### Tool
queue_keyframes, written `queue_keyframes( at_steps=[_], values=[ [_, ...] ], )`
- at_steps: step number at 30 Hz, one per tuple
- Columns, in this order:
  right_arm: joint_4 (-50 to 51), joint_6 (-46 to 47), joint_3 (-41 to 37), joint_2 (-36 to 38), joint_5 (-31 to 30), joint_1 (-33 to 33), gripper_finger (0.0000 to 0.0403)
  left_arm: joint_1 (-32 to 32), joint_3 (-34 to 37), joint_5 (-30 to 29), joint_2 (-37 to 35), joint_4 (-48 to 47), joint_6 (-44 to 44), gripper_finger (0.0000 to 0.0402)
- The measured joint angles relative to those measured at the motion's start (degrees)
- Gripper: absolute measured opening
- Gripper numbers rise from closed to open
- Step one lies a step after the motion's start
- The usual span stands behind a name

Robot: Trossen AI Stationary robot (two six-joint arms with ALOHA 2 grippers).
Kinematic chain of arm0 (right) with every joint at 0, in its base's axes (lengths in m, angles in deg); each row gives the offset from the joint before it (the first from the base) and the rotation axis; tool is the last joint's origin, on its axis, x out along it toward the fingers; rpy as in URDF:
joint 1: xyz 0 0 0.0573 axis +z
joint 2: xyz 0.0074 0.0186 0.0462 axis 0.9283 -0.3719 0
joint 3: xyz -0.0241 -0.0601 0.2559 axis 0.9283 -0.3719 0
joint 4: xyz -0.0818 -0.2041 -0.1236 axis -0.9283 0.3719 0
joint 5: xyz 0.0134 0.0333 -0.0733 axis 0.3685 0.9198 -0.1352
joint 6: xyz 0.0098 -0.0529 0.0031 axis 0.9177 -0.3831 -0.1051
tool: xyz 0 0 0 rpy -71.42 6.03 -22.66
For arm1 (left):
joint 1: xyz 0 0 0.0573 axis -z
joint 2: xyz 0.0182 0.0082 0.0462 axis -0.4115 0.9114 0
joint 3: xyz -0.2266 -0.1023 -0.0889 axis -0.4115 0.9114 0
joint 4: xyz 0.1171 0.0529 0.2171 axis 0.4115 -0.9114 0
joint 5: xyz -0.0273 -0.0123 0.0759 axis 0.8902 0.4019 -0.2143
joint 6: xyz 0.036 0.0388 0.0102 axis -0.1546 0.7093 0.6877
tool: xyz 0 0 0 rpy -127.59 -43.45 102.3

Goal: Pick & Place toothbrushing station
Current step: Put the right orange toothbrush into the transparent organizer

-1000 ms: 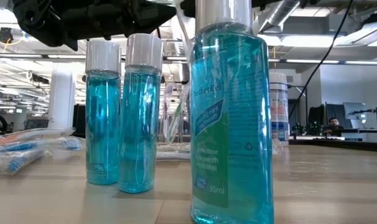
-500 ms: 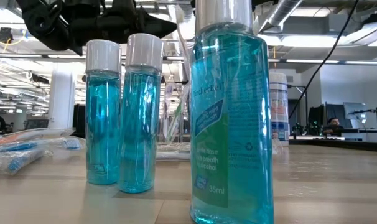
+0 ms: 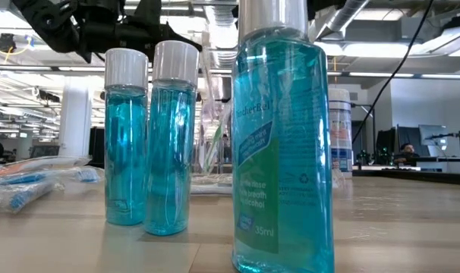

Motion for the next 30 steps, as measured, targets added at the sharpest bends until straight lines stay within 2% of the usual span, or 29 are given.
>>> queue_keyframes(
  at_steps=[5,11,30],
  values=[
    [0.01,0.00,0.01,0.03,0.00,-0.64,0.0118,-1.18,0.00,-0.88,0.22,-1.56,0.08,0.0000],
    [-0.11,0.00,0.01,0.03,0.00,-0.65,0.0118,-1.18,0.00,-4.60,2.98,-1.49,1.27,0.0000],
    [-0.12,-0.02,0.01,0.03,0.00,-0.65,0.0118,-2.25,0.00,-6.08,11.73,0.06,-0.28,0.0000]
  ],
)
